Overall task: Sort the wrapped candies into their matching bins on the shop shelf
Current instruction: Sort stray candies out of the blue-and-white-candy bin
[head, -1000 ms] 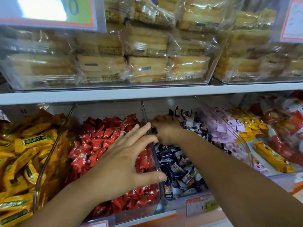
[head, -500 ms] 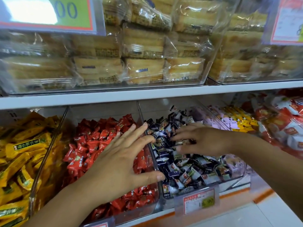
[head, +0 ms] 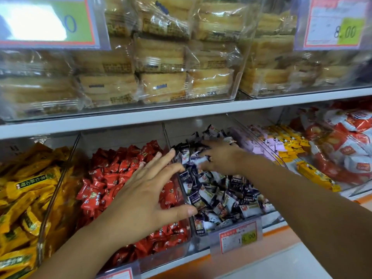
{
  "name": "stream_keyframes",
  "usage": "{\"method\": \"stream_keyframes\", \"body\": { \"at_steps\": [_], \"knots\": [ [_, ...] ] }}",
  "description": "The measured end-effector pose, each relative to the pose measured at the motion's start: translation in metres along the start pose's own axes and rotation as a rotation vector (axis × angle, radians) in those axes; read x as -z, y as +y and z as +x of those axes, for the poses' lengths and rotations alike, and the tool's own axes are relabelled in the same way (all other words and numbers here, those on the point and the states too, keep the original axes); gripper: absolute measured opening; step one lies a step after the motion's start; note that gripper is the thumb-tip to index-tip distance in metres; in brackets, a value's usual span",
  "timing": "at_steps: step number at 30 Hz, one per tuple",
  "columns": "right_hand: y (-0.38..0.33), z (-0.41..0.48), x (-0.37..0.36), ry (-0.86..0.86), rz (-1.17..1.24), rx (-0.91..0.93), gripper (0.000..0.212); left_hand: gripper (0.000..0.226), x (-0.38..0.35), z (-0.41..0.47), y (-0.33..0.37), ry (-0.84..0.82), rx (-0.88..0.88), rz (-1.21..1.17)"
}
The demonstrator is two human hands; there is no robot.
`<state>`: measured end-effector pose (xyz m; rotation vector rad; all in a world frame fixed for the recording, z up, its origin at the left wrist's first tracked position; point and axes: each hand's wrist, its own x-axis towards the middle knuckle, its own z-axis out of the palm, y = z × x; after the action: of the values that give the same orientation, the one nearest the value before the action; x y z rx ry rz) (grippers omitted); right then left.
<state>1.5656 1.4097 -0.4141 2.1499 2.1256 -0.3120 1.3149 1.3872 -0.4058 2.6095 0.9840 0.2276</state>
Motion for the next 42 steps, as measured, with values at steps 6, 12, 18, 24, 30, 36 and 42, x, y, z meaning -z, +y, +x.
{"method": "stream_keyframes", "body": {
  "at_steps": [6, 12, 18, 24, 30, 36, 42],
  "knots": [
    [0.004, -0.074, 0.029, -0.258, 0.235, 0.080, 0.060, 0.085, -0.001, 0.002, -0.001, -0.014, -0.001, 0.013],
    [-0.011, -0.037, -0.021, -0.354, 0.082, 0.077, 0.103, 0.084, -0.004, 0.002, -0.001, -0.002, -0.019, -0.068],
    [-0.006, 0.008, -0.022, -0.023, 0.082, -0.007, 0.083, 0.087, -0.010, 0.001, -0.006, 0.037, -0.032, -0.128],
    [0.005, -0.030, 0.024, -0.016, 0.493, -0.013, 0.064, 0.086, -0.013, 0.000, -0.006, 0.068, -0.009, -0.108],
    [0.019, -0.068, 0.010, 0.018, 0.178, -0.127, 0.077, 0.085, -0.009, 0.000, -0.002, 0.048, -0.004, -0.091],
    [-0.026, -0.058, -0.033, -0.163, 0.089, 0.008, 0.100, 0.089, -0.008, -0.001, -0.002, 0.046, -0.002, -0.091],
    [0.006, -0.020, 0.002, 0.352, 0.325, -0.077, 0.057, 0.091, -0.008, 0.001, -0.003, 0.021, -0.001, -0.121]
  ]
}}
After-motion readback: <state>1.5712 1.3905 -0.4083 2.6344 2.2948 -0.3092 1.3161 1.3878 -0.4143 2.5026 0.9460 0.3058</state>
